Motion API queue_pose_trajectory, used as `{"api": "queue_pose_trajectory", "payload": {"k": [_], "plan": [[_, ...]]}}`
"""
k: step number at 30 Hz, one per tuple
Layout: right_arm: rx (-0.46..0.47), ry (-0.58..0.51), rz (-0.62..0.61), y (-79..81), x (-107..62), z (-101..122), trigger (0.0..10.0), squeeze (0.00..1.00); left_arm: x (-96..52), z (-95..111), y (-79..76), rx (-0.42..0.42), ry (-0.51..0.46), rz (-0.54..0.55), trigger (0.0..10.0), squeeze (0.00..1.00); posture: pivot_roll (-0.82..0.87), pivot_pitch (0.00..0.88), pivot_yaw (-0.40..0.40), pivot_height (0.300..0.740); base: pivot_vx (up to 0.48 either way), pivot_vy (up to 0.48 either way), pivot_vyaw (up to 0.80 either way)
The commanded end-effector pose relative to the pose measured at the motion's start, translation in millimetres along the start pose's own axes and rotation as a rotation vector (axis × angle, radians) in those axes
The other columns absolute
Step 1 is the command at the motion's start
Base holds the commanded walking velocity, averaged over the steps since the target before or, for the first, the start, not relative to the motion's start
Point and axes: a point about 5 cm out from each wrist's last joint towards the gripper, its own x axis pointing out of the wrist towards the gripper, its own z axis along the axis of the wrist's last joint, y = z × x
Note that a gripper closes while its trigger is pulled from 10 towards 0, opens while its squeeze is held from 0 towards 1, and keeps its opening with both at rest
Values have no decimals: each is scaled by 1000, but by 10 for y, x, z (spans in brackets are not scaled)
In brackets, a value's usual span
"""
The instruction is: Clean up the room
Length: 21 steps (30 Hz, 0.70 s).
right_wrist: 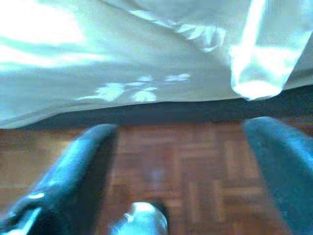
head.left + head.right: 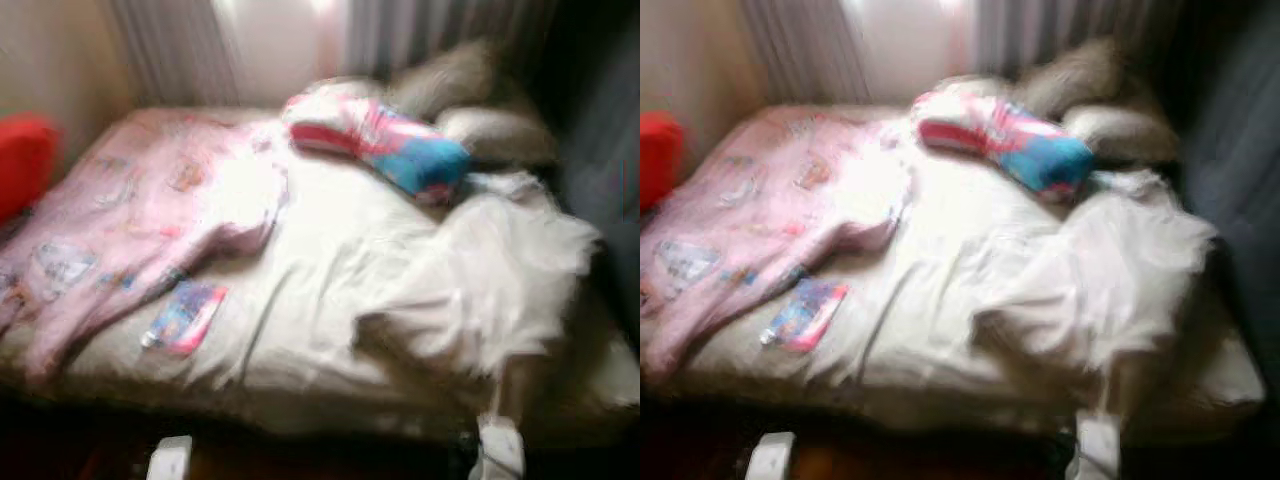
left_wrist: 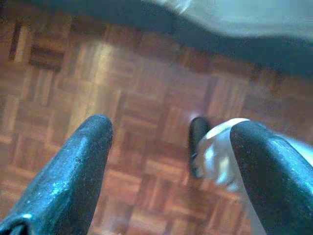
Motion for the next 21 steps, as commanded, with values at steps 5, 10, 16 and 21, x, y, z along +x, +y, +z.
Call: {"api": "queue_pose_trajectory", "payload": {"k": [5, 10, 16, 21], "plan": [[10, 69, -33, -110, -53, -204, 10000, 0, 27, 106, -73, 3, -32, -19, 10000, 0, -45, 22, 57, 740, 284, 0, 0], [23, 37, -41, -113, -36, -129, 10000, 0, 26, 109, -69, 0, -39, -13, 10000, 0, -47, 31, 54, 740, 105, 0, 0], [37, 4, -30, -93, -16, -44, 10000, 0, 26, 131, -56, -5, -54, -7, 10000, 0, -48, 35, 51, 740, 0, 0, 0], [32, -1, -24, -72, -12, -32, 10000, 0, 25, 125, -58, -4, -52, -5, 10000, 0, -45, 39, 47, 740, 0, 0, 0]]}}
